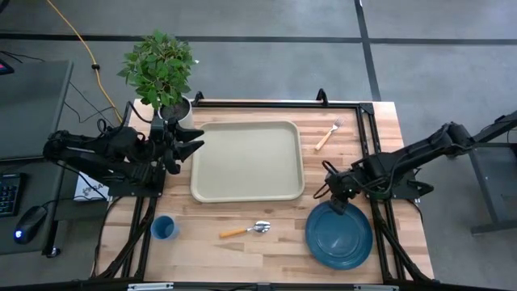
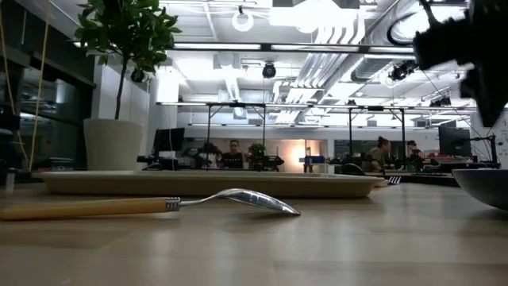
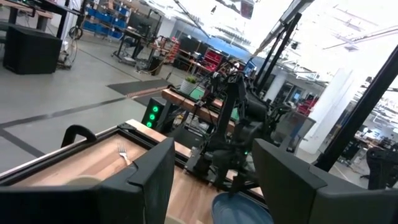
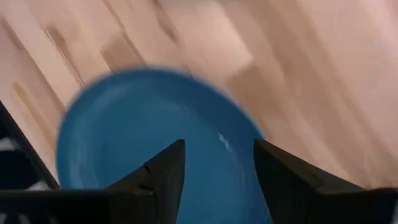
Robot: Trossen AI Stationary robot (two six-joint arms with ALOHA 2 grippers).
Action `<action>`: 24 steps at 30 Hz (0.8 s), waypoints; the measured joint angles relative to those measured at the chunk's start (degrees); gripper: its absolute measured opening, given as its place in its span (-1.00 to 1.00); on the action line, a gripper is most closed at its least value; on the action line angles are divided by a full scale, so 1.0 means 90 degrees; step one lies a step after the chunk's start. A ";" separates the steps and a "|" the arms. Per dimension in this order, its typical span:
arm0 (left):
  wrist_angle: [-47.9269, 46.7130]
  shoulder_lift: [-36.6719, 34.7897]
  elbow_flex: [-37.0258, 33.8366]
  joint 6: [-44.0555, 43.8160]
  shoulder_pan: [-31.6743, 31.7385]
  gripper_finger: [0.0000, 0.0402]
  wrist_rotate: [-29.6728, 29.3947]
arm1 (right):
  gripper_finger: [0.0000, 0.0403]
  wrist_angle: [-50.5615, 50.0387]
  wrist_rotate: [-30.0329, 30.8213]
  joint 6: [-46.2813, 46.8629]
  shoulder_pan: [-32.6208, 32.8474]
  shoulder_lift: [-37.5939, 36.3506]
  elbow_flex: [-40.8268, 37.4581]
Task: Pick and place plate/cup/fork/spoon on tray
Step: Put the plate on the serving tray
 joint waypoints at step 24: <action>-0.0001 0.0000 0.0000 -0.0002 0.0000 -0.02 0.0000 | -0.29 0.1046 -0.0258 0.0834 -0.0005 0.0016 -0.1715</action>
